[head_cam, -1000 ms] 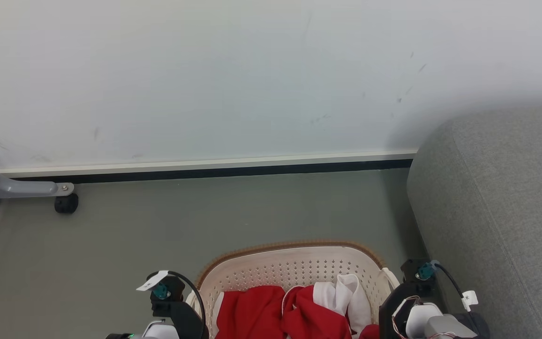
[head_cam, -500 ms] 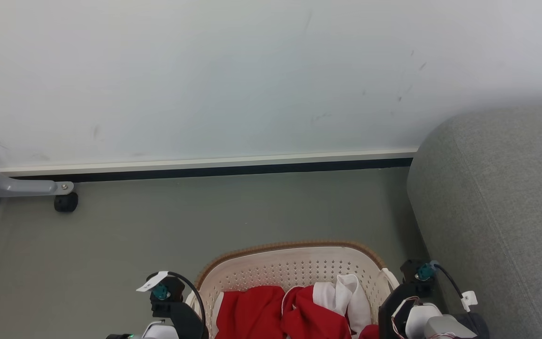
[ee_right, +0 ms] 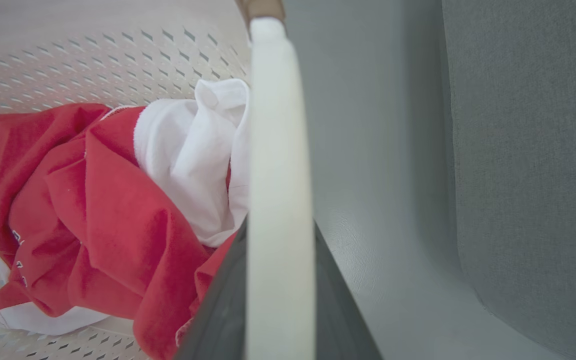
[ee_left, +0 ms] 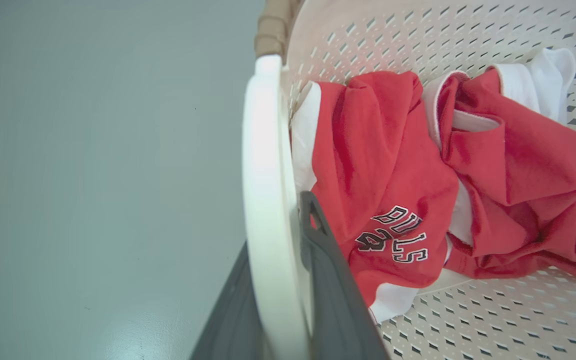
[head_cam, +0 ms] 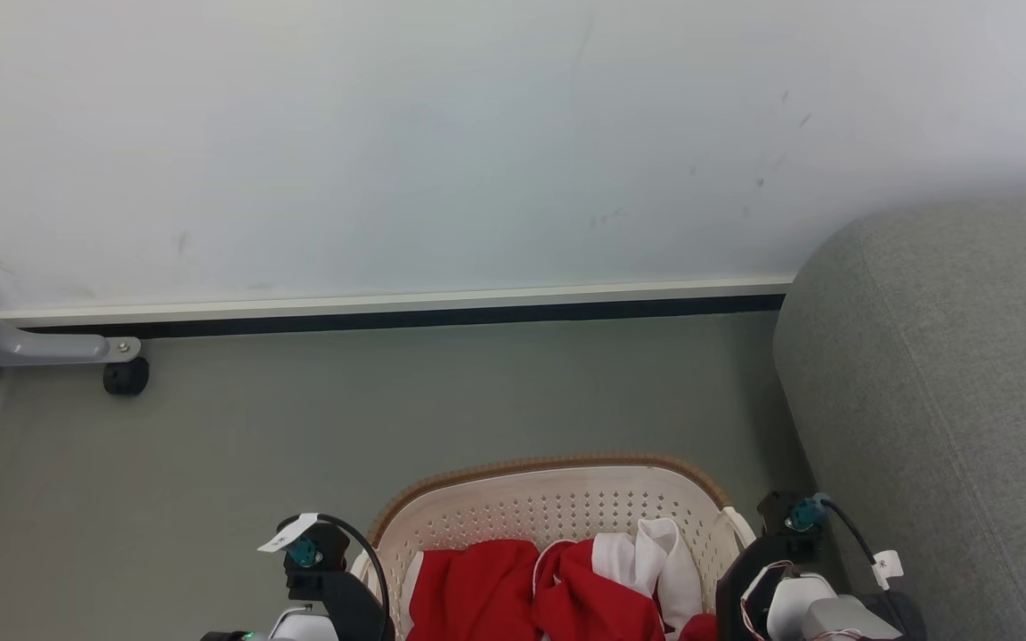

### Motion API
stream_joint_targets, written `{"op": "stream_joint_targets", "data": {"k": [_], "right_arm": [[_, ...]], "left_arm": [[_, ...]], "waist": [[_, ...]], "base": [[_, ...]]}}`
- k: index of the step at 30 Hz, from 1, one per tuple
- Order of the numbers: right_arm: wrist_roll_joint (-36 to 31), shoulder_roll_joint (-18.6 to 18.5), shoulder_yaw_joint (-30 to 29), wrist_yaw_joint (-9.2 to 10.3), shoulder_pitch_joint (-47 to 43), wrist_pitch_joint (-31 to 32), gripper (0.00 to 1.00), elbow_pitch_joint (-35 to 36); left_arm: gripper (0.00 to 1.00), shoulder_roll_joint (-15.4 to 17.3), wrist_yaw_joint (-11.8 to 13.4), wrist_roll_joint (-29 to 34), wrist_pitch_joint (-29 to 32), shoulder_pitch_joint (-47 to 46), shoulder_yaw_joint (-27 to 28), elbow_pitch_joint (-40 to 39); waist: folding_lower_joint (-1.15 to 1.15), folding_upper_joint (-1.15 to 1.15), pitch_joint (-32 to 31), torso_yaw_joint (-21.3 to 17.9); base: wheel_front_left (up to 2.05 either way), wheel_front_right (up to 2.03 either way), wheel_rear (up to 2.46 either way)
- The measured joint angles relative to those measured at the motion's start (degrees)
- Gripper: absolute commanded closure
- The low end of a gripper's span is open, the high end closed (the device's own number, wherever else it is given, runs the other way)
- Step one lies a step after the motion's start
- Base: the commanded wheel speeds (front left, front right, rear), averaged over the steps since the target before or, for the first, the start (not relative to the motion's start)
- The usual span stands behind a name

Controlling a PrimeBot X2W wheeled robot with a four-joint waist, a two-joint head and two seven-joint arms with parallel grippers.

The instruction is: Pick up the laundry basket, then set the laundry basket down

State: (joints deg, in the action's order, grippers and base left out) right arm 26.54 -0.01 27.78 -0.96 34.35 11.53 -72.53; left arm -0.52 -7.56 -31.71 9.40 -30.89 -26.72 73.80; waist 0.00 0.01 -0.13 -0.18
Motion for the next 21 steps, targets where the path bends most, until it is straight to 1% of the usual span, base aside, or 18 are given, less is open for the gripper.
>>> {"op": "stream_joint_targets", "data": {"k": [21], "right_arm": [[0.8,0.0,0.7,0.0,0.1,-0.5,1.0,-0.3]], "left_arm": [[1.0,0.0,0.0,-0.2,-0.9,0.0,-0.1,0.0]], "waist": [[0.0,0.0,1.1,0.0]], "base": [[0.0,0.0,0.0]]}}
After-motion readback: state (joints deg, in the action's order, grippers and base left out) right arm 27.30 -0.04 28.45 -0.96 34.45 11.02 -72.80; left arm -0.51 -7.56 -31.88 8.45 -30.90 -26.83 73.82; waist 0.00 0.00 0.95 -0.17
